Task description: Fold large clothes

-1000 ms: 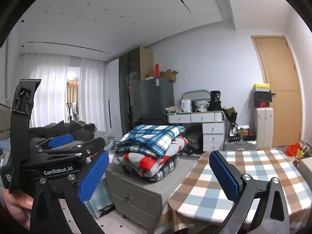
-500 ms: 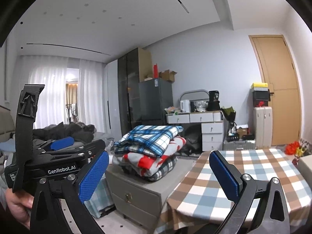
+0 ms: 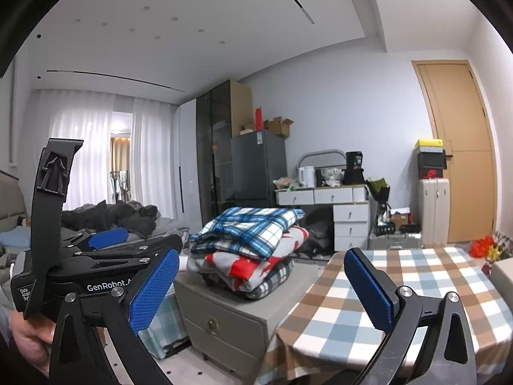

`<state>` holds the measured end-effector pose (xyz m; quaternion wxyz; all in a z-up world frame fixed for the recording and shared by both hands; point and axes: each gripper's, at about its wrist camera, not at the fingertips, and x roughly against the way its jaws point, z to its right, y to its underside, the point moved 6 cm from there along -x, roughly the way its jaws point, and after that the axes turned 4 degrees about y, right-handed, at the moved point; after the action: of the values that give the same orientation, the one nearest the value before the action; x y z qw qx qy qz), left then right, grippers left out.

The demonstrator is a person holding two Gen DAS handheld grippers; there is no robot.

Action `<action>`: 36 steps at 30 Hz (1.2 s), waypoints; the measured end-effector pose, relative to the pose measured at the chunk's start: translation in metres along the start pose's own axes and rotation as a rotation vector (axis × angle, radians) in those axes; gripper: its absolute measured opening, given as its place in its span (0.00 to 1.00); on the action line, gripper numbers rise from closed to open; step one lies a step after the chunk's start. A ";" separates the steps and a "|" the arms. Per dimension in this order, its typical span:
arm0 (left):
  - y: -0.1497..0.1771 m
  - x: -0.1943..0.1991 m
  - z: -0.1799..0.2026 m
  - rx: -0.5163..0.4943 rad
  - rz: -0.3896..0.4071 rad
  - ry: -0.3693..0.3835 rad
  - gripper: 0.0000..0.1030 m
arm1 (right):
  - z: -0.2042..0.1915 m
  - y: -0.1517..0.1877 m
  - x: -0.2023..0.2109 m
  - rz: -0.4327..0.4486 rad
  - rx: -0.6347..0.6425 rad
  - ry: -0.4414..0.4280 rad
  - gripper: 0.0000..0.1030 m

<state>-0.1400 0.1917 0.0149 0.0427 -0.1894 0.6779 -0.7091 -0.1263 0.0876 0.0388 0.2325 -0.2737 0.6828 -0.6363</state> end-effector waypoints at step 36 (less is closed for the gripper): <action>0.002 -0.007 -0.008 -0.002 -0.016 -0.014 0.99 | 0.000 0.002 -0.004 0.005 -0.023 -0.012 1.00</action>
<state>-0.1366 0.2012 0.0116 0.0414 -0.2000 0.6765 -0.7075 -0.1230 0.0904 0.0370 0.2352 -0.2785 0.6894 -0.6259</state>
